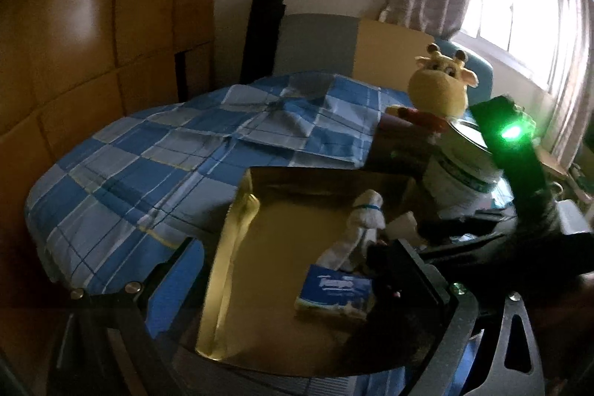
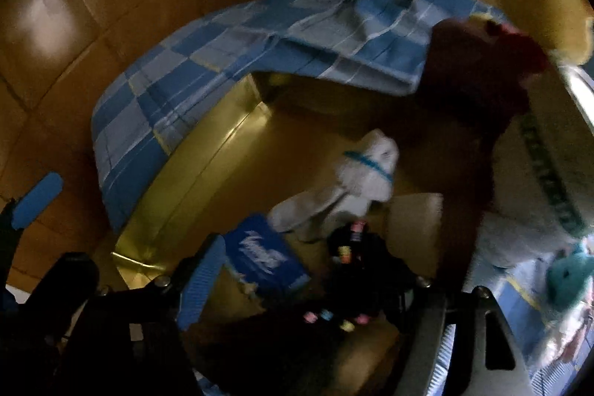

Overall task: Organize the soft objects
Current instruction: 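Carry the Tempo tissue pack with the right tool and lower it into the gold tray, then reach the left tool toward the clear plastic bag while the right tool withdraws from the tray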

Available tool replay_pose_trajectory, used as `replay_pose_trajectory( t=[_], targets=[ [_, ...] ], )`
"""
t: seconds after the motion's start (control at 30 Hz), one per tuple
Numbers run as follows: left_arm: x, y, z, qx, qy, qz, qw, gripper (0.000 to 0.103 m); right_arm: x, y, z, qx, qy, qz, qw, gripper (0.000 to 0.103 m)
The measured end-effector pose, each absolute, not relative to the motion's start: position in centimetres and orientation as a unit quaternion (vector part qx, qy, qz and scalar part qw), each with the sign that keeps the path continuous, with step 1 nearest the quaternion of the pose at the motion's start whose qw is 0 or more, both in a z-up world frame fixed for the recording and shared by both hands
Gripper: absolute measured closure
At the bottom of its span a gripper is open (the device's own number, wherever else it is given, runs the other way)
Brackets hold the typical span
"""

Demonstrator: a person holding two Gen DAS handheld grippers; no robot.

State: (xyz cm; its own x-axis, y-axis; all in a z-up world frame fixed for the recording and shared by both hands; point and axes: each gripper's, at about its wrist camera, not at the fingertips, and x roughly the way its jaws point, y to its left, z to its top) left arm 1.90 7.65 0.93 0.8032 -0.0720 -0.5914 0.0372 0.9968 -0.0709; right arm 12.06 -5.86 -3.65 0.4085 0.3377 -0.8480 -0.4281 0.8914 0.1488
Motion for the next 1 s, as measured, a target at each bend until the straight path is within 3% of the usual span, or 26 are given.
replay_pose_trajectory(
  t=[0.33, 1.0],
  targets=[
    [1.2, 3.9, 1.0, 0.01, 0.314, -0.071, 0.947, 0.003, 8.4, -12.9, -1.0, -0.044, 0.429, 0.14, 0.891, 0.027],
    [-0.7, -10.5, 1.9, 0.145, 0.287, -0.222, 0.92, 0.003, 4.0, -35.0, -1.5, 0.046, 0.37, -0.138, 0.918, 0.027]
  ],
)
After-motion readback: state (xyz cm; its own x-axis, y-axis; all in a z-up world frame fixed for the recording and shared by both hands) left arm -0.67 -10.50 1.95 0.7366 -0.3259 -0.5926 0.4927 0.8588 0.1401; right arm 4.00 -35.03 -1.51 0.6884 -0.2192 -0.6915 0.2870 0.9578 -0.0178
